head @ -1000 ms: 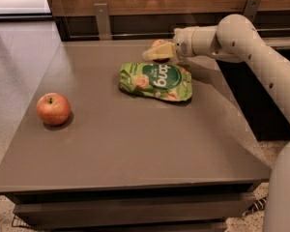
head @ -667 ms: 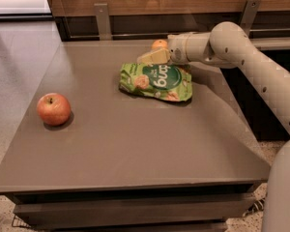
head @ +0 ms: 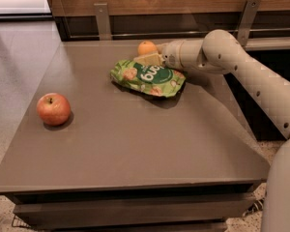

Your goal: Pick orange

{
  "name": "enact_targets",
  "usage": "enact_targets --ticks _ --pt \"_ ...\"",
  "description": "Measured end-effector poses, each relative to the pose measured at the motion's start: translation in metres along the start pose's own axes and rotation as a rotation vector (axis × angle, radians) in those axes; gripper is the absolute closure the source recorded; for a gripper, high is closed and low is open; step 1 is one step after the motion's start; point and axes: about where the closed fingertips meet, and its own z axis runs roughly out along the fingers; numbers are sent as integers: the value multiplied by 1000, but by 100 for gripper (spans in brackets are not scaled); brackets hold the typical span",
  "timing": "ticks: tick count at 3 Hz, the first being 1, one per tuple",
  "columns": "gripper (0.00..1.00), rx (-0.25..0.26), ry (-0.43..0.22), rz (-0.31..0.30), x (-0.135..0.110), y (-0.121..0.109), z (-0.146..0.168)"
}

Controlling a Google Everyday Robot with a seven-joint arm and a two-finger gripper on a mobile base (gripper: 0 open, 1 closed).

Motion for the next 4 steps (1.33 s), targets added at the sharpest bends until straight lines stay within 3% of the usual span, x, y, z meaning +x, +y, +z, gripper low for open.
enact_targets --ticks 2,3,4 --pt "86 -9 1 0 0 4 5" --pt "100 -14 2 0 1 6 8" --pt "100 -14 2 0 1 6 8"
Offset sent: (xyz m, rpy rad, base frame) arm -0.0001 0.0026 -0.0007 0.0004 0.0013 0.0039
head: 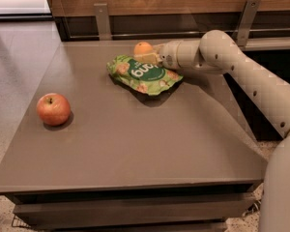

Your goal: Pick orange

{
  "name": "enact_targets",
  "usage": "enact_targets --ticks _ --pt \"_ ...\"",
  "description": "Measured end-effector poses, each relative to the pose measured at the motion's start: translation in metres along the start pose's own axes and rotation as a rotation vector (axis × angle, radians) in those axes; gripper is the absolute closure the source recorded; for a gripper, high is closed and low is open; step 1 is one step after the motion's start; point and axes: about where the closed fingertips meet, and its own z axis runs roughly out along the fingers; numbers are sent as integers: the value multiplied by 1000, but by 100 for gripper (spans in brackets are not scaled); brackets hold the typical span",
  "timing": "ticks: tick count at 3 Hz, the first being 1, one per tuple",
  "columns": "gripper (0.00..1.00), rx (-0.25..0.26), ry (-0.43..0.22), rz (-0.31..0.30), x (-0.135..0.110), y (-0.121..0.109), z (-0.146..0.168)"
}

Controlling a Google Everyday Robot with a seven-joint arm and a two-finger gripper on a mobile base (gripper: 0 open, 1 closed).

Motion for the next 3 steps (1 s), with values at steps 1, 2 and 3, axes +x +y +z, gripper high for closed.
enact_targets --ticks 1,2,3 --pt "100 4 17 -28 -16 -2 -5" --pt "100 34 35 -82 -54 -13 -24" --pt "100 60 27 -111 -77 -22 -41"
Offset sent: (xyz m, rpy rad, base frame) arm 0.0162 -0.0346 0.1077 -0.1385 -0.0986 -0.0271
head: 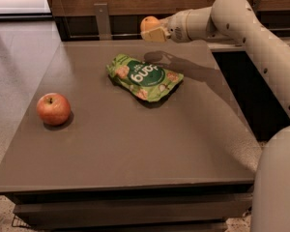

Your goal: Pick orange

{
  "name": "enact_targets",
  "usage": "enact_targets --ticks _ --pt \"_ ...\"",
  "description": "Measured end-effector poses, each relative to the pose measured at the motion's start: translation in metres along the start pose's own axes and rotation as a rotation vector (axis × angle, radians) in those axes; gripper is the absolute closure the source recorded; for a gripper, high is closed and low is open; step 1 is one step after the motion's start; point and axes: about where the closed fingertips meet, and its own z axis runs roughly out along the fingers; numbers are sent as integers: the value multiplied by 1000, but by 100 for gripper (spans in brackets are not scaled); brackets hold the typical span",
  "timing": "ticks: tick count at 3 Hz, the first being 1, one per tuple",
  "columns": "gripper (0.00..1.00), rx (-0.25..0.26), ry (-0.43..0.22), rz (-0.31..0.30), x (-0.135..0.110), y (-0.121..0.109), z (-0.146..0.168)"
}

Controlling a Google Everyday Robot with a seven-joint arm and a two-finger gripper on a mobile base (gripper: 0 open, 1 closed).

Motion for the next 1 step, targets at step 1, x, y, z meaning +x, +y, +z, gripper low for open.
enact_targets --ticks 1 --pt "100 17 -28 -17 -17 -8 -18"
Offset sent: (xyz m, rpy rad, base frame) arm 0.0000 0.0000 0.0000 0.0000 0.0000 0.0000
